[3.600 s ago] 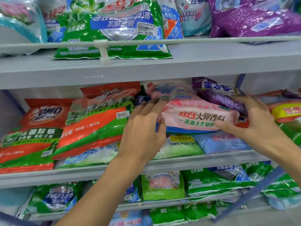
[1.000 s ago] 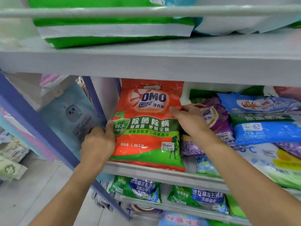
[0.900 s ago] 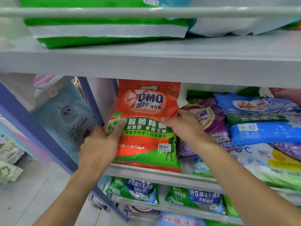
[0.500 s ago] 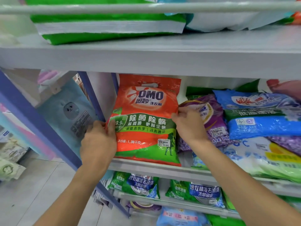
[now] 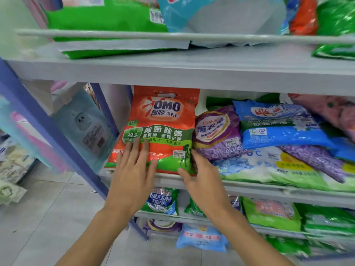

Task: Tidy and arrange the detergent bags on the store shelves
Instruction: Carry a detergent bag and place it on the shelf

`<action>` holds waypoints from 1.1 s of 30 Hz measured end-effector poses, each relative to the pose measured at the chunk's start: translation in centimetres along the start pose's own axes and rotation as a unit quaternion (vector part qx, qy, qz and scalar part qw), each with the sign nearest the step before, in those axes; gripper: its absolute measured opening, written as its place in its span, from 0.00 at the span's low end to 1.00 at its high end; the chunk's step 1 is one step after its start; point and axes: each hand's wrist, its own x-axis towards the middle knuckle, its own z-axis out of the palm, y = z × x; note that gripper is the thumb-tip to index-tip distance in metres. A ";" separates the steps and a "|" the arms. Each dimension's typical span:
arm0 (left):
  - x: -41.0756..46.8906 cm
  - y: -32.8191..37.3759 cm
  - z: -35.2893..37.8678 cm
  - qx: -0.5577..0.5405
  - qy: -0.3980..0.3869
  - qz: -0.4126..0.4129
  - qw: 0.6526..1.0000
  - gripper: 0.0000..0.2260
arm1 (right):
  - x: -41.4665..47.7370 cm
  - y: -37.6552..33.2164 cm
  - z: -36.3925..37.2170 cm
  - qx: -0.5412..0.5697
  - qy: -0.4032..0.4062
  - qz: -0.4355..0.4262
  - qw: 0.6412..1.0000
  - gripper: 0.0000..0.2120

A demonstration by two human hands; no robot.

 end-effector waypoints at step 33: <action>-15.8 56.4 -8.6 -0.169 -0.219 0.281 0.919 0.26 | -38.7 7.9 -52.5 -0.191 0.216 0.276 0.917 0.29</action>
